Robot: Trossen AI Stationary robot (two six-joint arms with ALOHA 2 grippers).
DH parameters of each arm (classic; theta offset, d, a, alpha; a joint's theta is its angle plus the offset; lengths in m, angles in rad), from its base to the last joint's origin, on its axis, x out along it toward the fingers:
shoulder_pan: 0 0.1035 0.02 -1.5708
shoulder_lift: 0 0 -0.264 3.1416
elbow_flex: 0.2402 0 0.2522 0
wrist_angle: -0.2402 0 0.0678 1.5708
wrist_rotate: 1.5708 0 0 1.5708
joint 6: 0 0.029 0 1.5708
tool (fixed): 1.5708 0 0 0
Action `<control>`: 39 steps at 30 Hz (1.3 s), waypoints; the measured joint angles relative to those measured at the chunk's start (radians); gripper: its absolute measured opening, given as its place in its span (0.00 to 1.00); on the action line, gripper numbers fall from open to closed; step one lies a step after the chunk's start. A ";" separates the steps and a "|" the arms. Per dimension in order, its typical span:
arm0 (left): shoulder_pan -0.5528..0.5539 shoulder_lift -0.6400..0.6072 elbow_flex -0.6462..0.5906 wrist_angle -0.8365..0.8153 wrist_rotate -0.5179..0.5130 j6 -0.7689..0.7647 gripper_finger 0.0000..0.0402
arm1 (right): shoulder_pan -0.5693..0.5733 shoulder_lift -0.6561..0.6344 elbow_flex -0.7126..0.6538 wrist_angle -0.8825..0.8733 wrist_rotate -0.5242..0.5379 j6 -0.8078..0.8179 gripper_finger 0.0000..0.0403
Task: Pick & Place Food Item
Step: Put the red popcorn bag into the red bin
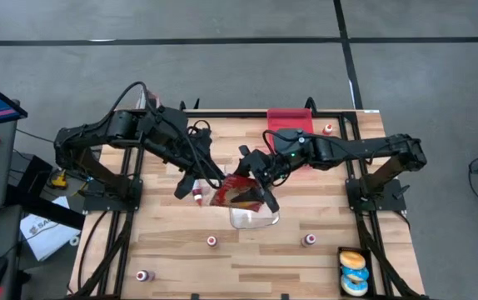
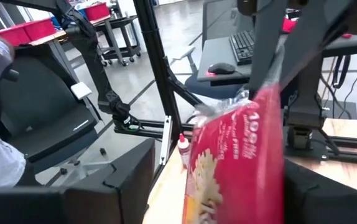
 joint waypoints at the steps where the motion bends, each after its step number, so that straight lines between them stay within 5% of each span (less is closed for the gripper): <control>1: 0.000 -0.002 0.000 -0.002 -0.001 0.000 0.00 | 0.000 0.000 0.000 0.001 0.000 0.000 0.54; 27: -0.001 -0.014 0.000 0.017 -0.015 0.020 0.01 | 0.000 0.000 0.000 0.033 0.002 0.001 0.08; 39: -0.003 -0.172 0.000 0.127 -0.042 0.023 0.23 | -0.019 -0.001 -0.001 -0.012 -0.002 0.000 0.07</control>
